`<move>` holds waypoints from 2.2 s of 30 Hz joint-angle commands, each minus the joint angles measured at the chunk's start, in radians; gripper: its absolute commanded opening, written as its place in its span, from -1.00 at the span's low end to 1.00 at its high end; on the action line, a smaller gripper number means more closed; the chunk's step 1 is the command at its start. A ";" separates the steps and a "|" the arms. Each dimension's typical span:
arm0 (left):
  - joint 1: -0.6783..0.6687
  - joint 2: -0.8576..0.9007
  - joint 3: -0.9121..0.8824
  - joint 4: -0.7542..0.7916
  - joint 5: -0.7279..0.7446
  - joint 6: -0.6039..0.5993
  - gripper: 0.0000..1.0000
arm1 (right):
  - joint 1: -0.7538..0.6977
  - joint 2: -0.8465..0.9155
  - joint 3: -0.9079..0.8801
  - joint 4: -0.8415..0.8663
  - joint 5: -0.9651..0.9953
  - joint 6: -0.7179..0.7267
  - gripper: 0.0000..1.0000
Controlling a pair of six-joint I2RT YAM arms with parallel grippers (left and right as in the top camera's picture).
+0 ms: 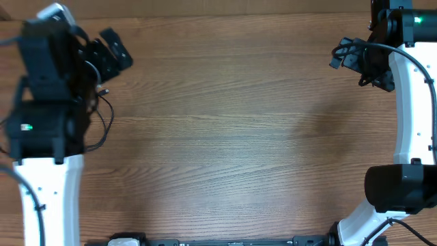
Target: Untangle cables
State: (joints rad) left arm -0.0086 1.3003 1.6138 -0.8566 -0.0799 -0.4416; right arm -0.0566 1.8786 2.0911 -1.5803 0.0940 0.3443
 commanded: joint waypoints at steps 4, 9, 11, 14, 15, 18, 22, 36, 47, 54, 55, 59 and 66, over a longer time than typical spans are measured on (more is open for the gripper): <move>-0.005 -0.148 -0.439 0.396 0.155 -0.030 0.99 | 0.000 -0.002 0.003 0.005 0.010 0.008 1.00; -0.005 -0.260 -0.750 0.712 0.157 -0.106 0.99 | 0.000 -0.002 0.003 0.005 0.010 0.008 1.00; -0.005 -0.304 -0.855 0.825 0.157 -0.106 1.00 | 0.000 -0.002 0.003 0.005 0.010 0.008 1.00; -0.005 -0.395 -1.034 0.996 0.153 -0.105 1.00 | 0.000 -0.002 0.003 0.005 0.010 0.008 1.00; -0.005 -0.426 -1.087 1.040 0.150 -0.105 1.00 | 0.000 -0.002 0.003 0.005 0.010 0.008 1.00; -0.005 -0.536 -1.236 1.133 0.133 -0.105 1.00 | 0.000 -0.002 0.003 0.005 0.010 0.008 1.00; -0.005 -0.660 -1.383 1.223 0.104 -0.106 1.00 | 0.000 -0.002 0.003 0.005 0.010 0.008 1.00; -0.005 -0.948 -1.609 1.244 0.041 -0.105 0.99 | 0.000 -0.002 0.003 0.005 0.010 0.008 1.00; -0.005 -1.138 -1.609 0.954 0.001 -0.105 0.99 | 0.000 -0.002 0.003 0.005 0.010 0.008 1.00; -0.005 -1.296 -1.609 0.798 -0.024 -0.048 0.99 | 0.000 -0.002 0.003 0.005 0.010 0.008 0.99; -0.005 -1.295 -1.609 0.785 -0.020 -0.043 1.00 | 0.000 -0.002 0.003 0.005 0.010 0.008 1.00; -0.005 -1.296 -1.609 0.786 -0.016 -0.022 1.00 | 0.000 -0.002 0.003 0.005 0.010 0.008 1.00; -0.005 -1.295 -1.609 0.786 -0.016 -0.023 0.99 | 0.000 -0.002 0.003 0.005 0.010 0.008 1.00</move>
State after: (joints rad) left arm -0.0113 0.0151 0.0082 -0.0711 -0.0872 -0.4908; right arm -0.0566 1.8786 2.0911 -1.5806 0.0940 0.3443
